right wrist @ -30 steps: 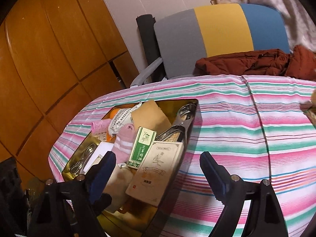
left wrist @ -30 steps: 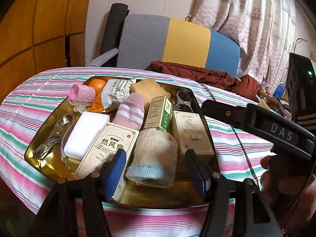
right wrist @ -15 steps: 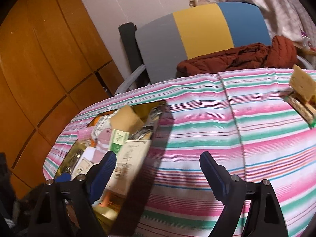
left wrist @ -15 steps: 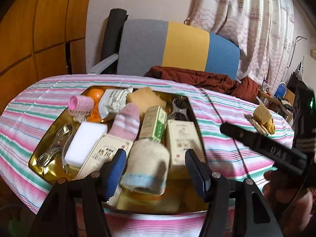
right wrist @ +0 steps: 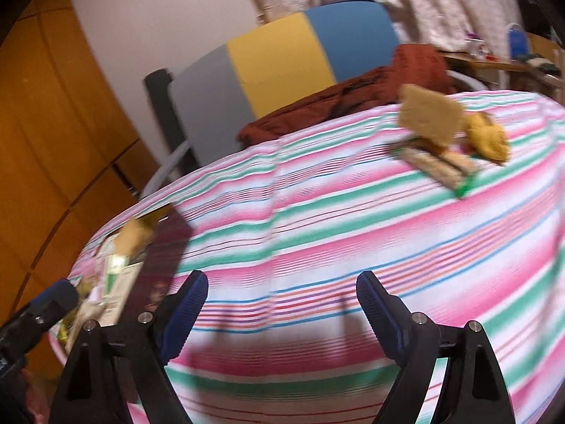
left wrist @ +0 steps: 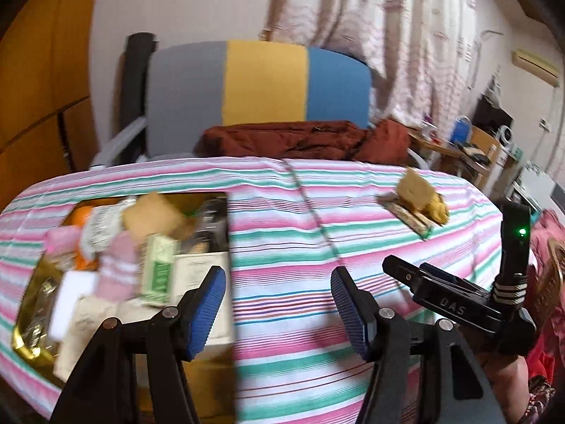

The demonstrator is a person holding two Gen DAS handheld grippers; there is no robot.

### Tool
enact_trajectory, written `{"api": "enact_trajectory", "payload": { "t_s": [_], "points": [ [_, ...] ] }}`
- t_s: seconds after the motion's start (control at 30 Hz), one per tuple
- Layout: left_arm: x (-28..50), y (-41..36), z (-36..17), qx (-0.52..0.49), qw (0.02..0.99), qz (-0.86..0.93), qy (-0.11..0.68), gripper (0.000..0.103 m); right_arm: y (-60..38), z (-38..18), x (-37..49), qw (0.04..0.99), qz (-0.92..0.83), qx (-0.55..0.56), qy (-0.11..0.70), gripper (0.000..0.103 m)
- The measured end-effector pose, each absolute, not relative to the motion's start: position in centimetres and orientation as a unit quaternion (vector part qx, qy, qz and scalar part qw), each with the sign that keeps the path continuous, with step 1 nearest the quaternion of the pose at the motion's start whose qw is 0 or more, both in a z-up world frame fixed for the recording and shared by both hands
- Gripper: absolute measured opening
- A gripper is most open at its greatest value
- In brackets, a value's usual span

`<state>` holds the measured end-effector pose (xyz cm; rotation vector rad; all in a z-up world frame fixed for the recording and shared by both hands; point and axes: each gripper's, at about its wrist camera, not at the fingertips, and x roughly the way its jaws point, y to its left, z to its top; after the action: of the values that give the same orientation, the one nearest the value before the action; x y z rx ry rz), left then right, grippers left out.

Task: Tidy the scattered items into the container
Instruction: 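Move both grippers toward the yellow sponge, towel and snack bar, then grasp the yellow towel with the right gripper while the left gripper reaches the snack bar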

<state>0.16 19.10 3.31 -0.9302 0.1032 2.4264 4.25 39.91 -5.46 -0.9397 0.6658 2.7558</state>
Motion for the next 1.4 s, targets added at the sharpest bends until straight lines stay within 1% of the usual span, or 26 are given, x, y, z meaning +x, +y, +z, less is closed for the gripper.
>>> {"api": "enact_trajectory", "payload": {
  "t_s": [0.43,0.63,0.9,0.93,1.0,1.07,1.13,1.17,1.4],
  "points": [
    [-1.8,31.4,-0.6,-0.401,0.328,0.851,0.080,0.063,53.8,-5.8,5.4,0.207,0.909,-0.291,0.216,0.086],
    [-2.3,34.9,-2.2,-0.419,0.337,0.838,0.096,0.063,59.9,-5.5,2.5,0.247,0.896,-0.302,0.214,0.086],
    [-4.6,38.4,-3.0,-0.437,0.328,0.831,0.100,0.063,64.0,-6.4,-1.7,0.259,0.886,-0.322,0.212,0.086],
    [-4.8,38.9,-3.0,-0.436,0.328,0.832,0.105,0.063,64.2,-6.5,-2.0,0.258,0.886,-0.322,0.213,0.084],
    [-5.0,39.8,-3.1,-0.432,0.328,0.832,0.114,0.063,64.5,-6.7,-2.4,0.255,0.885,-0.327,0.211,0.078],
    [-5.0,40.7,-3.1,-0.429,0.326,0.833,0.122,0.063,64.6,-7.2,-2.8,0.248,0.883,-0.337,0.212,0.056],
    [-5.0,41.2,-3.1,-0.427,0.329,0.833,0.125,0.063,64.7,-7.5,-2.8,0.247,0.883,-0.337,0.215,0.054],
    [-5.0,41.5,-3.1,-0.426,0.331,0.833,0.126,0.063,64.8,-7.5,-2.7,0.246,0.884,-0.333,0.218,0.052],
    [-4.7,42.7,-3.4,-0.428,0.336,0.828,0.134,0.063,64.9,-7.5,-2.1,0.244,0.887,-0.321,0.227,0.047]
  ]
}}
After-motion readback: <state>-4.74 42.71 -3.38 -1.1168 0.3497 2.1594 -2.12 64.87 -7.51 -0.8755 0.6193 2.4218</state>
